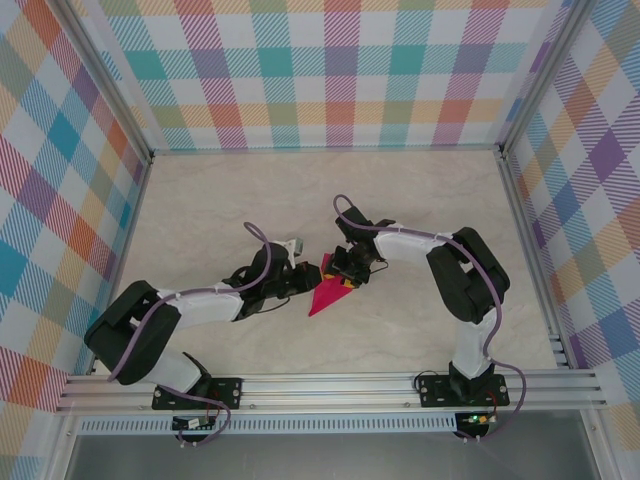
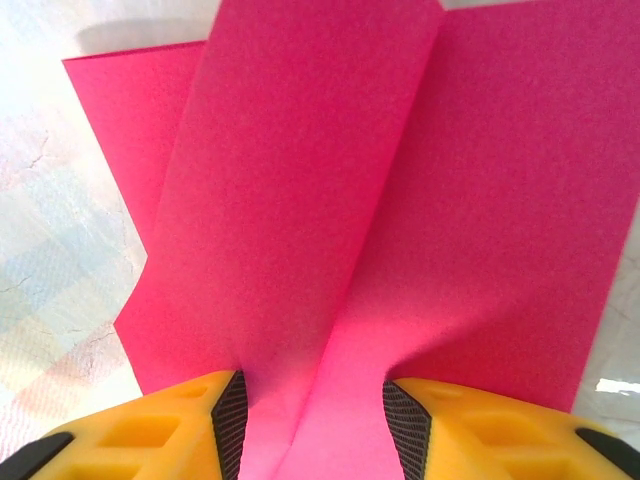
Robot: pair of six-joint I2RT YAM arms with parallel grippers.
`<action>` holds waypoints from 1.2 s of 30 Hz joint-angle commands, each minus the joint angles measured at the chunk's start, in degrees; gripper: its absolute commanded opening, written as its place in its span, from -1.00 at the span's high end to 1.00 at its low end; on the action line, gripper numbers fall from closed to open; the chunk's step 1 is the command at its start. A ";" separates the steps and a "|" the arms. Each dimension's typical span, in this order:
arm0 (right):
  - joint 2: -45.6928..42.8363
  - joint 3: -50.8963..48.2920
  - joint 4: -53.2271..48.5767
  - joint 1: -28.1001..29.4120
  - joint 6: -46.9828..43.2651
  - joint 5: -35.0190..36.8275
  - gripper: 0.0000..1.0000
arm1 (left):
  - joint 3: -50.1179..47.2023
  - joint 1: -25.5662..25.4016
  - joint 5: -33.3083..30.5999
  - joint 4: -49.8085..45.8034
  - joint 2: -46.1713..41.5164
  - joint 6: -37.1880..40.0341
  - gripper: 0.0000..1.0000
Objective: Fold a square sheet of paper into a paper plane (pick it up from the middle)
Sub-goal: Fourth fold the wing at the center of the table.
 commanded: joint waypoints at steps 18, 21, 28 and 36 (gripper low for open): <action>2.70 -9.27 -1.97 0.07 4.18 9.89 0.09 | 4.62 0.75 2.48 0.97 10.68 -1.02 0.92; 2.64 -9.36 -2.10 0.05 4.44 9.67 0.12 | 4.95 0.81 1.26 -0.49 11.36 -0.08 0.96; 2.47 -9.45 -3.25 0.03 5.36 10.44 0.20 | 5.12 0.84 0.51 -1.23 12.46 1.31 0.97; 2.99 -9.28 -4.22 0.06 5.76 10.77 0.24 | 5.30 0.92 0.35 -1.21 13.55 1.72 0.98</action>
